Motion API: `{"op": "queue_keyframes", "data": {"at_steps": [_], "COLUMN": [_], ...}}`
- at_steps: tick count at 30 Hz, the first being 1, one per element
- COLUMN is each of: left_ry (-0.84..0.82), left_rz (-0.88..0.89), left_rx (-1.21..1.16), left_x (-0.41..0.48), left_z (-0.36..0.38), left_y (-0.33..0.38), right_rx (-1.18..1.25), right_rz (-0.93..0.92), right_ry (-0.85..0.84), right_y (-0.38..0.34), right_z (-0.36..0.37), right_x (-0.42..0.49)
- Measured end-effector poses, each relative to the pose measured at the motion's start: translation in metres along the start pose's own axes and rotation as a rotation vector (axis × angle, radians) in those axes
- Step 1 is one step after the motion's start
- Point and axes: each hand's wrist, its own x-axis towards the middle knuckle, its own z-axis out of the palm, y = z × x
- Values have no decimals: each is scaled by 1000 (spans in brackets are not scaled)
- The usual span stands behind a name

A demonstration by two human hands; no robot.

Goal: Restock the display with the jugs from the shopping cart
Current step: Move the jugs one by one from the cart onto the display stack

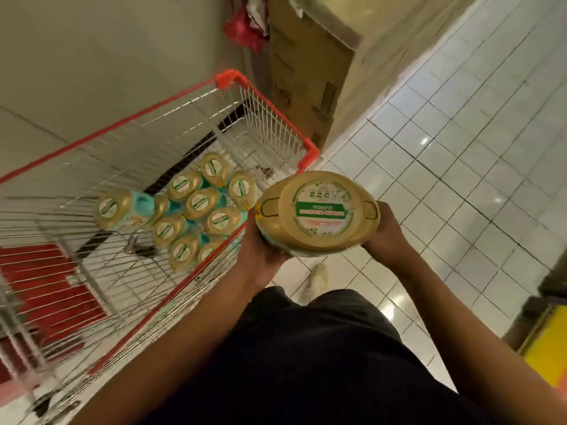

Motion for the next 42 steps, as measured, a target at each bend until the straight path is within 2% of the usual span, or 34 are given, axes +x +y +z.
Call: {"op": "queue_keyframes", "data": {"at_steps": [6, 12, 19, 25, 31, 37, 42], "left_ry": [-41, -87, -101, -144, -55, -43, 132], "left_rz": [-21, 0, 34, 80, 155, 208, 292], "left_rx": [31, 95, 157, 98, 77, -253, -420], "left_x": [49, 103, 193, 271, 315, 348, 371], "left_z": [100, 170, 235, 298, 349, 370, 380], "left_y": [-30, -18, 44, 117, 183, 219, 239], "right_rx": [-49, 6, 6, -26, -5, -72, -42], "right_rz": [38, 6, 2, 30, -46, -61, -57], "right_ry": [-5, 5, 6, -10, -59, -159, -309], "right_y": [14, 13, 27, 21, 3, 23, 36], "right_z": [-115, -192, -257, -312, -344, -359, -358], "right_x": [15, 63, 168, 282, 386, 484, 546]}}
